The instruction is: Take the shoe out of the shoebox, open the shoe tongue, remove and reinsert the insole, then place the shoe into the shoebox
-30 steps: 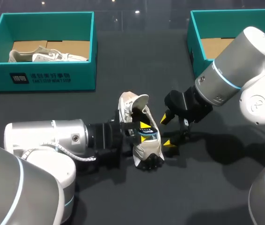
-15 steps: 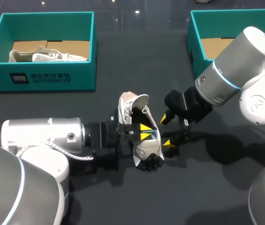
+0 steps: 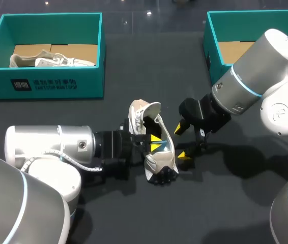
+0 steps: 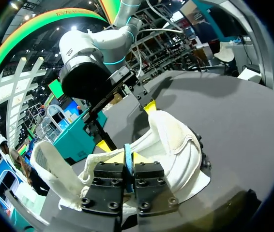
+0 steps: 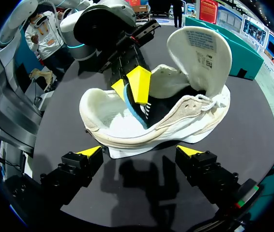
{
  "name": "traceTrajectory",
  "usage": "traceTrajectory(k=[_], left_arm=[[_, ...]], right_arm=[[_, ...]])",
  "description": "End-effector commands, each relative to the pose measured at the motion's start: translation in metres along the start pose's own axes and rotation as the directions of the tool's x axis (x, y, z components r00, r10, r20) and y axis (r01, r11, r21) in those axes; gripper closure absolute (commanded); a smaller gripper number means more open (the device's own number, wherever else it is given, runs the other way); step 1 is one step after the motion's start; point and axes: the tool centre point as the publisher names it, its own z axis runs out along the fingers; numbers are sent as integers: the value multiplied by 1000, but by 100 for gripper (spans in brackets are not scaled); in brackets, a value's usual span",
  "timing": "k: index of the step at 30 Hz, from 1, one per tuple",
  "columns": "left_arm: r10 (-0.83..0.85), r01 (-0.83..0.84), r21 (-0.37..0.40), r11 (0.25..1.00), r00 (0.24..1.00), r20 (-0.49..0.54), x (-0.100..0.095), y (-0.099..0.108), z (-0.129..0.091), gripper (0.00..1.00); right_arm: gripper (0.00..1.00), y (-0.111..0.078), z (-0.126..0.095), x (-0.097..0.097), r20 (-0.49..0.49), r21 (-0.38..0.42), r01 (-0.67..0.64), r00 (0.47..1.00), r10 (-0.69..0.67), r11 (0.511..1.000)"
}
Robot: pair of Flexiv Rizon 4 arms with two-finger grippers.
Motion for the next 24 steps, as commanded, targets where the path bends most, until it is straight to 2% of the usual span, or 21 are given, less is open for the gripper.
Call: traceTrajectory(k=[1, 7, 16, 24], left_arm=[[-28, 29, 35, 999, 999, -18, 0, -7, -8, 100], [-69, 74, 88, 993, 996, -48, -4, -24, -20, 72], [-133, 145, 105, 984, 985, -111, -10, -38, -27, 59], [-131, 150, 104, 983, 976, -175, -9, -44, -27, 59]], right_arm=[[0, 0, 1, 0, 1, 2, 0, 1000, 0, 1000], [0, 0, 1, 0, 1, 2, 0, 1000, 0, 1000], [0, 0, 1, 0, 1, 2, 0, 1000, 0, 1000], [0, 0, 1, 0, 1, 2, 0, 1000, 0, 1000]])
